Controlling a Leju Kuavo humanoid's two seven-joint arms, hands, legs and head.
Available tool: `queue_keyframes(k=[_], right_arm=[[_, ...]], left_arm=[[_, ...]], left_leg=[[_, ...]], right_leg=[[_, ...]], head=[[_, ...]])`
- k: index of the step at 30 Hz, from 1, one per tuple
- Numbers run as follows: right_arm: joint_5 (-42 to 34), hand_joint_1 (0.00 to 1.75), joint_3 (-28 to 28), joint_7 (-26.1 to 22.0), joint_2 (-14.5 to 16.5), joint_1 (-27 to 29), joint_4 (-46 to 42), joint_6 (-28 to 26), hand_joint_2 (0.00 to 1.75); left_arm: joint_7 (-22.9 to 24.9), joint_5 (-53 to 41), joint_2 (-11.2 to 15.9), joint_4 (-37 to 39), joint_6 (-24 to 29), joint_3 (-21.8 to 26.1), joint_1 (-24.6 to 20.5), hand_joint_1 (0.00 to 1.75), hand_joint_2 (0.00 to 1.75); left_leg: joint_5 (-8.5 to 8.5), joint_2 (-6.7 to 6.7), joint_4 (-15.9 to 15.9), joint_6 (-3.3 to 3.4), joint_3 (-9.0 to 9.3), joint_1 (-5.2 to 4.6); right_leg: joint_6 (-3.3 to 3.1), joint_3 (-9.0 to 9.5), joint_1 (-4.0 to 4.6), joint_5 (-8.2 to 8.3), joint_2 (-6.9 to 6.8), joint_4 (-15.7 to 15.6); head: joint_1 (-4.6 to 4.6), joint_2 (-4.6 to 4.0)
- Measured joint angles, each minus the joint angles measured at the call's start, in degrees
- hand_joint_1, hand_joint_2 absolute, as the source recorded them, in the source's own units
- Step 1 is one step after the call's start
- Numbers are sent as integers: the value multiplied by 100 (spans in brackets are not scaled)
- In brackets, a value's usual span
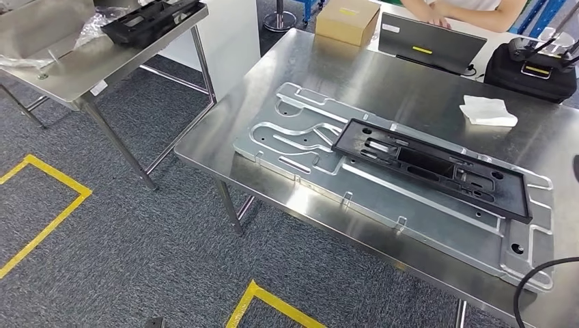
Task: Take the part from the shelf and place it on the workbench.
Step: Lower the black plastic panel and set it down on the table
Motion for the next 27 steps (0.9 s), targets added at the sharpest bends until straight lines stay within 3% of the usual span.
queue_keyframes(k=[2,5,6,8,10,11,12,13,14,16,17,18,20,21,22,25,26,27], right_arm=[[89,0,-361,-73,-26,585,-264,-32,0],[264,0,-840,-161,14,1462,-650,-34,0],[297,0,-977,-169,38,1675,-751,-32,0],[369,0,-1223,-134,87,2066,-940,-34,0],[525,0,-1447,-73,186,2523,-1132,-18,0],[632,0,-1572,-57,285,2783,-1241,18,0],[741,0,-1709,-59,429,3044,-1355,83,0],[847,0,-1857,-77,612,3284,-1467,170,0],[943,0,-2012,-107,818,3479,-1571,269,0],[1141,0,-2318,-171,1251,3753,-1737,464,0],[1248,0,-2464,-191,1454,3853,-1802,550,0],[1351,0,-2597,-203,1642,3939,-1858,629,0],[1507,0,-2838,-211,1966,4066,-1960,752,0],[1549,0,-2938,-212,2097,4113,-2002,796,0],[1579,0,-3032,-213,2213,4159,-2040,826,0],[1664,0,-3238,-214,2482,4247,-2103,901,0],[1720,0,-3285,-217,2568,4255,-2117,957,0],[1793,0,-3328,-225,2657,4256,-2130,1033,0]], left_arm=[[-13,5,-2,0,-13,32,10,0,0],[-18,9,2,0,-22,82,32,0,0],[-13,9,6,0,-23,105,38,0,0],[-3,10,13,0,-22,142,36,0,0],[2,11,13,0,-23,161,25,0,0],[1,11,14,0,-25,169,24,0,0],[-1,11,16,0,-28,175,27,0,0],[-3,11,19,0,-31,181,32,0,0],[-6,11,23,0,-36,186,35,0,0],[-11,8,39,-1,-46,193,26,0,0],[-15,4,46,-2,-55,198,12,0,0],[-20,0,51,-2,-64,203,0,0,0],[-29,-1,52,-2,-84,213,-5,0,0],[-34,-1,51,-1,-92,217,1,0,0],[-38,0,52,-1,-96,222,8,0,0],[-51,-2,60,-1,-109,240,19,0,0],[-59,-3,61,-1,-119,249,22,0,0],[-69,-6,61,-1,-131,257,25,0,0]], left_leg=[[31,-37,59,-51,-42,-5],[72,-71,84,-157,-73,-8],[-18,-68,148,-193,-110,-5],[-489,-53,598,-253,-257,17],[-1026,-42,1340,-294,-428,32],[-1147,-40,1620,-304,-444,36],[-1143,-40,1732,-305,-375,37],[-1036,-39,1625,-290,-195,34],[-897,-35,1326,-262,80,29],[-800,51,405,-177,770,-12],[-828,97,47,-142,1007,-35],[-868,131,-182,-110,1142,-57],[-798,105,-296,-41,1135,-66],[-724,83,-328,1,1103,-62],[-642,66,-356,44,1055,-57],[-420,8,-361,109,808,-63],[-352,-22,-340,107,705,-69],[-289,-56,-311,100,598,-73]], right_leg=[[-52,281,29,90,-14,-455],[-175,235,37,154,-21,-510],[-223,195,24,198,-26,-512],[-298,85,1,300,-38,-521],[-314,-47,5,399,-44,-516],[-309,-114,10,449,-51,-514],[-304,-181,15,497,-61,-511],[-298,-249,20,547,-71,-508],[-293,-312,25,597,-81,-506],[-272,-401,39,694,-103,-499],[-248,-415,42,741,-119,-506],[-215,-417,39,787,-139,-518],[-135,-409,19,869,-177,-553],[-104,-424,8,818,-162,-530],[-84,-459,5,662,-129,-430],[-63,-695,9,-194,-23,486],[-58,-739,10,-341,-13,812],[-57,-712,11,-344,-8,1001]], head=[[-1,-1],[-1,0],[-1,0],[-2,-1],[-2,-2],[-2,-2],[-2,-2],[-1,-1],[-1,-1],[-1,0],[-1,-1],[-2,0],[-2,-1],[-3,-1],[-2,-2],[0,-2],[0,-1],[0,-1]])
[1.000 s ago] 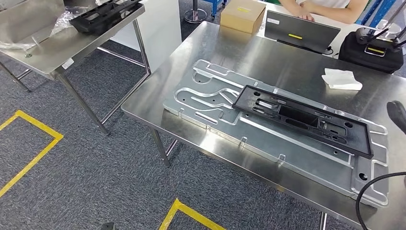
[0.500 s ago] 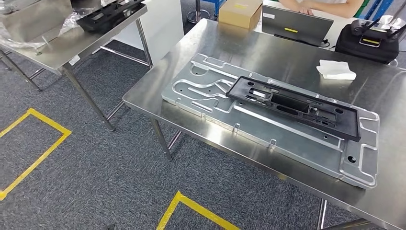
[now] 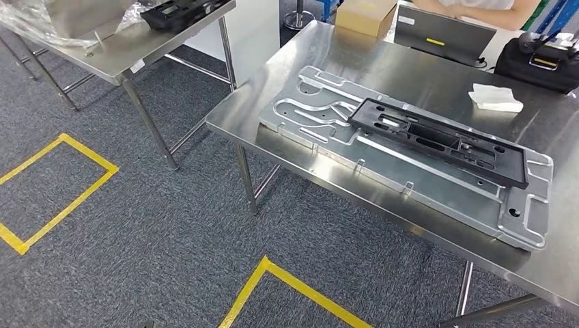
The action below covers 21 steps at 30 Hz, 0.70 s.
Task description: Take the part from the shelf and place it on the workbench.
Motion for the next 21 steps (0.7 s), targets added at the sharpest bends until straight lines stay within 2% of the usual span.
queue_keyframes(k=[1,2,3,4,5,6,7,8,9,10,11,13,14,15,16,17,18,19,20,21], right_arm=[[81,0,-43,-15,91,2,-13,88,0],[168,0,-87,-37,184,4,-28,178,0],[256,0,-129,-61,271,5,-42,257,0],[346,0,-169,-85,352,10,-58,327,0],[428,0,-206,-105,429,15,-70,387,0],[498,0,-237,-125,499,19,-78,437,0],[566,0,-263,-142,562,19,-81,489,0],[625,0,-281,-157,623,14,-77,537,0],[686,0,-291,-170,676,-1,-68,587,0],[751,0,-297,-181,726,-16,-55,638,0],[806,0,-303,-191,774,-26,-38,681,0],[897,0,-327,-211,853,-41,-1,755,0],[929,0,-343,-219,884,-49,23,793,0],[954,0,-360,-227,913,-59,53,844,0],[969,0,-375,-232,936,-71,87,906,0],[977,0,-388,-233,954,-82,126,973,0],[982,0,-402,-233,965,-96,165,1035,0],[986,0,-416,-232,972,-110,203,1085,0],[991,0,-433,-232,975,-127,243,1121,0],[999,0,-450,-232,976,-153,285,1144,0]], left_arm=[[-11,-3,-1,0,-14,6,1,0,0],[-21,-4,-3,1,-27,10,2,0,0],[-28,-6,-7,0,-41,12,0,0,0],[-32,-8,-12,0,-55,13,-6,0,0],[-35,-8,-16,0,-65,14,-10,0,0],[-37,-9,-19,0,-72,15,-9,0,0],[-37,-9,-20,1,-75,16,-4,0,0],[-37,-9,-19,1,-74,17,10,0,0],[-35,-9,-17,1,-72,19,23,0,0],[-33,-8,-16,1,-67,19,35,0,0],[-32,-8,-16,1,-62,20,42,0,0],[-29,-6,-25,1,-55,20,42,0,0],[-29,-6,-31,1,-54,20,39,0,0],[-29,-5,-36,1,-50,21,38,0,0],[-27,-5,-38,1,-45,21,39,0,0],[-23,-4,-39,1,-41,22,39,0,0],[-20,-3,-39,1,-34,23,37,0,0],[-17,-2,-39,0,-30,25,29,0,0],[-16,-1,-39,0,-26,26,19,0,0],[-16,-2,-39,0,-25,28,9,0,0]], left_leg=[[56,-39,38,-12,-105,-1],[105,-83,85,-27,-215,0],[148,-129,142,-46,-314,3],[185,-178,206,-70,-404,-3],[225,-226,256,-99,-471,-8],[266,-274,288,-132,-518,-12],[316,-326,297,-168,-551,-18],[364,-370,291,-204,-578,-14],[340,-359,318,-236,-613,-6],[219,-303,413,-271,-667,5],[-13,-214,617,-309,-745,22],[-597,-58,1288,-396,-923,71],[-769,-30,1639,-439,-981,97],[-787,-16,1877,-472,-977,121],[-678,0,1944,-495,-887,140],[-507,27,1812,-506,-702,154],[-365,94,1491,-505,-420,162],[-322,200,1037,-492,-68,155],[-363,290,585,-455,244,138],[-435,357,241,-412,453,117]], right_leg=[[-4,120,-1,118,7,-4],[-15,342,-2,280,33,-204],[-36,643,-4,380,120,-562],[-59,959,-3,382,225,-995],[-80,1196,3,329,314,-1346],[-102,1337,14,252,368,-1577],[-125,1376,29,219,347,-1674],[-159,1345,23,252,287,-1677],[-203,1312,15,302,218,-1687],[-250,1266,4,358,151,-1698],[-286,1206,-9,417,80,-1708],[-311,1065,-3,524,-51,-1704],[-303,990,-1,581,-120,-1698],[-292,910,-1,637,-190,-1689],[-275,831,-3,691,-260,-1677],[-255,755,-5,741,-326,-1665],[-232,693,-5,785,-385,-1651],[-204,649,2,822,-438,-1639],[-169,622,8,860,-492,-1631],[-132,607,15,899,-547,-1627]], head=[[-1,0],[-1,1],[-1,1],[-2,1],[-3,0],[-4,1],[-6,1],[-7,0],[-7,0],[-6,0],[-7,-1],[-7,0],[-8,-1],[-8,0],[-8,-1],[-8,-1],[-8,0],[-8,-1],[-7,0],[-7,0]])
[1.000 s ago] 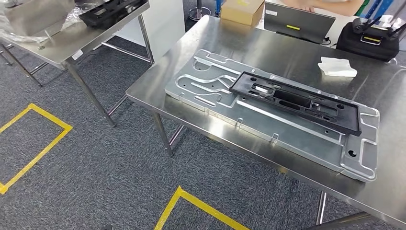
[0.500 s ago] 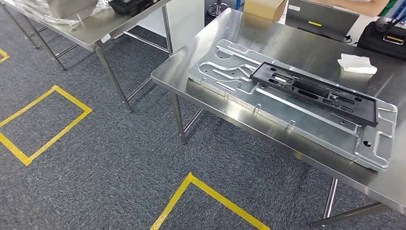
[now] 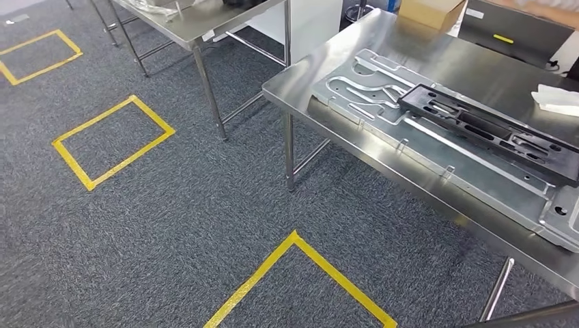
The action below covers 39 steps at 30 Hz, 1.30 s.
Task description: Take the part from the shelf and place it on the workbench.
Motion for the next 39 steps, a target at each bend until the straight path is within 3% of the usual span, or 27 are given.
queue_keyframes(k=[1,2,3,4,5,7,8,9,10,11,13,15,16,18,20,23,24,25,26,28,30,31,33,35,37,39], right_arm=[[11,0,-14,1,1,-32,47,15,0],[26,0,-23,3,1,-73,97,22,0],[44,0,-27,8,0,-116,153,23,0],[62,0,-26,17,-1,-150,213,21,0],[83,0,-26,28,-2,-172,274,13,0],[133,0,-23,50,-3,-210,403,-14,0],[164,0,-20,55,-3,-235,469,-34,0],[197,0,-16,57,-3,-269,533,-56,0],[232,0,-8,58,-3,-305,599,-79,0],[264,0,8,58,-3,-341,662,-100,0],[324,0,63,59,-3,-413,778,-125,0],[392,0,120,60,-4,-456,880,-136,0],[438,0,149,58,-5,-469,930,-147,0],[564,0,231,51,-8,-491,1040,-189,0],[717,0,344,39,-13,-519,1156,-261,0],[934,0,484,27,-28,-535,1344,-413,0],[978,0,529,26,-35,-543,1409,-452,0],[1009,0,573,24,-43,-552,1469,-482,0],[1047,0,614,26,-50,-563,1524,-510,0],[1209,0,697,70,-81,-593,1644,-625,0],[1446,0,809,156,-132,-642,1909,-817,0],[1551,0,873,198,-156,-691,2117,-908,0],[1775,0,1008,247,-188,-854,2739,-1140,0],[2165,0,1147,250,-226,-1077,3623,-1638,0],[2727,0,1300,297,-289,-1382,4942,-2403,0],[3196,0,1487,517,-337,-1690,6468,-2973,0]], left_arm=[[1,-2,0,0,-1,2,-7,0,0],[6,-3,0,1,-2,4,-4,0,0],[13,-5,-3,1,-4,9,2,0,0],[22,-5,-5,1,-4,13,6,0,0],[32,-3,-6,1,-4,19,7,0,0],[44,3,-5,1,4,28,-6,0,0],[48,5,-3,1,10,31,-10,0,0],[52,7,-3,1,16,33,-12,0,0],[59,6,-3,1,24,35,-11,0,0],[68,4,-4,1,33,36,-10,0,0],[82,2,-10,1,51,39,-12,0,0],[88,-1,-16,1,63,40,-17,0,0],[90,-1,-17,1,67,41,-15,0,0],[92,0,-16,1,78,43,9,0,0],[90,2,-15,1,97,44,31,0,0],[82,3,-21,1,123,50,23,0,0],[80,3,-25,1,127,53,22,0,0],[79,3,-29,1,129,58,23,0,0],[78,3,-31,1,131,63,25,0,0],[74,1,-31,0,141,74,21,0,0],[69,-7,-30,-1,177,79,7,0,0],[68,-19,-30,-1,218,80,2,0,0],[78,-70,-31,0,360,81,15,0,0],[93,-123,-44,1,535,81,36,0,0],[101,-171,-54,1,749,84,42,0,0],[104,-211,-52,1,957,94,51,0,0]], left_leg=[[-56,10,-203,51,95,-27],[-54,-34,-278,113,77,-42],[-8,-73,-294,165,32,-42],[52,-114,-308,222,-17,-41],[119,-147,-323,277,-72,-36],[244,-229,-305,349,-223,-50],[300,-277,-283,365,-309,-66],[351,-331,-255,369,-398,-82],[393,-387,-220,365,-488,-93],[429,-445,-177,355,-575,-97],[483,-562,-68,318,-736,-100],[543,-666,25,268,-862,-109],[586,-717,44,237,-908,-111],[646,-788,63,170,-963,-105],[422,-658,268,101,-1060,-94],[-313,-402,1270,2,-1358,-37],[-418,-379,1575,-25,-1407,-16],[-400,-366,1723,-43,-1377,0],[-274,-350,1650,-50,-1238,11],[-4,-236,935,-19,-669,9],[-3,-64,73,57,-94,-35],[-51,-15,-171,100,45,-59],[-24,-60,-300,185,47,-73],[102,-132,-372,274,0,-56],[233,-218,-405,336,-109,-48],[325,-332,-377,350,-244,-55]], right_leg=[[38,-13,3,41,-59,-3],[80,-21,-2,86,-117,-9],[116,-39,-17,85,-110,2],[146,-76,-33,-11,-21,67],[166,-140,-46,-209,125,237],[175,-351,-51,-784,440,909],[174,-445,-46,-991,508,1285],[169,-482,-38,-1071,536,1546],[160,-427,-30,-1023,546,1612],[146,-266,-23,-883,559,1453],[105,266,-18,-627,707,694],[66,615,-17,-599,877,97],[47,650,-6,-631,901,1],[-14,601,-2,-580,788,-15],[-114,533,-13,-494,660,-33],[-186,366,12,-356,455,-32],[-186,297,24,-307,384,-24],[-182,227,34,-262,315,-14],[-175,158,41,-220,250,-1],[-151,51,50,-148,143,23],[-99,4,61,-83,44,31],[-65,2,62,-53,-4,26],[5,10,61,14,-94,6],[64,-48,42,-103,52,133],[102,-272,19,-535,361,696],[113,-517,18,-928,504,1403]], head=[[0,0],[1,1],[1,1],[1,0],[2,0],[1,0],[1,0],[1,0],[1,-1],[1,-1],[1,1],[0,1],[0,1],[0,0],[-2,-1],[-3,0],[-3,-1],[-3,0],[-3,0],[-3,1],[-3,0],[-4,1],[-4,1],[-3,1],[-3,0],[-3,0]])
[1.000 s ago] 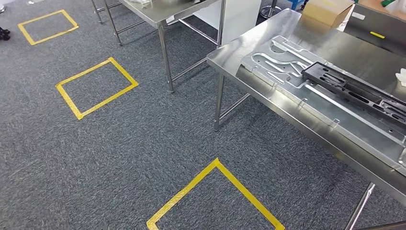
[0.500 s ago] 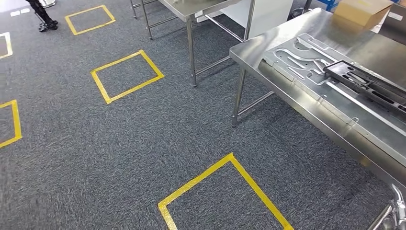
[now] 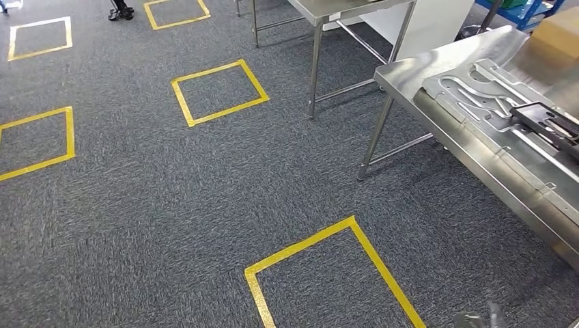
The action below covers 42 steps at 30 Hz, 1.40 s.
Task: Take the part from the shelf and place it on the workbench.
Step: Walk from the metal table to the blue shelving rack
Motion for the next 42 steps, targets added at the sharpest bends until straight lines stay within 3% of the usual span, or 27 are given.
queue_keyframes(k=[1,2,4,6,7,9,11,12,14,16,17,18,20,22,25,27,29,31,32,33,35,36,38,40,42], right_arm=[[152,0,103,183,-4,-104,664,-133,0],[268,0,211,402,8,-171,1236,-189,0],[375,0,399,868,58,-272,2166,-85,0],[326,0,482,1412,111,-338,2852,244,0],[277,0,488,1698,138,-356,3108,414,0],[169,0,488,2178,196,-377,3524,732,0],[87,0,487,2408,246,-395,3788,947,0],[58,0,485,2466,265,-404,3883,1013,0],[19,0,482,2526,279,-421,4051,1091,0],[-17,0,471,2538,286,-430,4180,1155,0],[-38,0,462,2515,288,-436,4225,1184,0],[-57,0,453,2474,293,-446,4256,1202,0],[-69,0,442,2335,321,-479,4301,1201,0],[-34,0,440,2177,372,-521,4340,1149,0],[80,0,447,2013,473,-614,4372,1053,0],[149,0,456,1978,521,-649,4382,1026,0],[196,0,468,1966,548,-650,4398,1023,0],[250,0,488,1960,577,-648,4424,1030,0],[287,0,507,1968,590,-648,4434,1043,0],[328,0,529,1984,603,-652,4441,1061,0],[418,0,584,2044,623,-675,4442,1114,0],[466,0,611,2082,631,-693,4443,1142,0],[575,0,680,2158,652,-746,4446,1199,0],[674,0,761,2217,679,-804,4447,1251,0],[738,0,826,2247,701,-833,4447,1286,0]], left_arm=[[7,-8,0,0,68,10,9,0,0],[21,-7,0,0,112,22,25,0,0],[72,-3,0,0,188,41,59,0,0],[132,9,1,0,317,61,74,0,0],[158,14,1,0,394,72,76,0,0],[206,19,5,0,542,96,86,0,0],[242,21,14,0,655,125,92,0,0],[256,21,17,0,690,140,85,0,0],[280,20,18,0,728,167,58,0,0],[301,18,19,0,773,186,42,0,0],[308,20,20,0,808,194,41,0,0],[309,23,21,0,844,203,43,0,0],[277,34,23,0,903,220,25,0,0],[214,72,24,0,943,237,-16,0,0],[199,147,18,0,1059,318,-33,0,0],[248,191,6,0,1168,368,-42,0,0],[308,219,-3,0,1264,396,-65,0,0],[406,224,-19,0,1376,444,-89,0,0],[479,225,-34,0,1449,472,-95,0,0],[562,227,-51,0,1536,498,-97,0,0],[715,229,-98,0,1702,537,-98,0,0],[777,229,-122,0,1778,556,-108,0,0],[870,234,-178,0,1906,604,-130,0,0],[924,277,-221,0,1991,645,-137,0,0],[956,328,-243,0,2029,683,-137,0,0]], left_leg=[[33,-68,30,-5,-62,-2],[55,-146,72,-14,-122,-3],[69,-287,191,-41,-239,-1],[58,-391,344,-94,-368,-18],[58,-435,394,-129,-422,-22],[84,-519,423,-201,-486,-15],[0,-442,554,-262,-561,-10],[-143,-338,771,-293,-660,-4],[-554,-119,1506,-356,-968,21],[-772,-51,2060,-395,-1165,55],[-725,-32,2034,-402,-1109,66],[-587,1,1768,-400,-932,74],[-289,185,915,-370,-420,63],[-180,315,417,-301,-160,27],[-139,226,337,-189,-174,7],[-70,145,275,-109,-169,25],[-23,57,260,-50,-202,12],[-1,-60,277,-20,-245,-20],[2,-128,291,-17,-256,-30],[3,-199,310,-20,-262,-36],[-7,-319,360,-36,-278,-40],[-14,-370,394,-55,-304,-45],[-9,-450,434,-112,-370,-39],[10,-513,434,-175,-412,-27],[-114,-362,620,-231,-503,-30]], right_leg=[[-1,-10,0,-44,17,146],[-6,91,-2,21,25,72],[-23,543,-25,308,129,-622],[-60,856,-42,443,314,-1211],[-88,890,-36,434,368,-1304],[-164,865,-20,449,301,-1296],[-245,854,-28,496,204,-1327],[-281,843,-36,516,150,-1341],[-314,815,-21,533,32,-1341],[-314,798,-7,538,-109,-1336],[-308,794,-5,541,-175,-1333],[-302,795,-5,544,-235,-1331],[-269,804,6,552,-341,-1326],[-204,813,21,559,-424,-1323],[-91,831,11,568,-482,-1325],[-45,748,2,392,-296,-1121],[-45,467,-1,8,-63,-510],[-57,187,5,-221,4,99],[-66,159,10,-170,18,164],[-80,225,14,-17,37,22],[-127,535,20,377,204,-657],[-146,661,19,492,311,-965],[-173,751,29,535,440,-1236],[-209,758,24,561,347,-1283],[-269,789,-6,597,223,-1349]], head=[[0,0],[0,0],[1,1],[-1,1],[-2,0],[-4,0],[-5,0],[-6,0],[-7,0],[-7,0],[-7,1],[-7,1],[-7,1],[-5,0],[-5,0],[-6,0],[-5,0],[-4,1],[-4,1],[-4,1],[-4,0],[-4,0],[-4,1],[-5,1],[-6,1]])
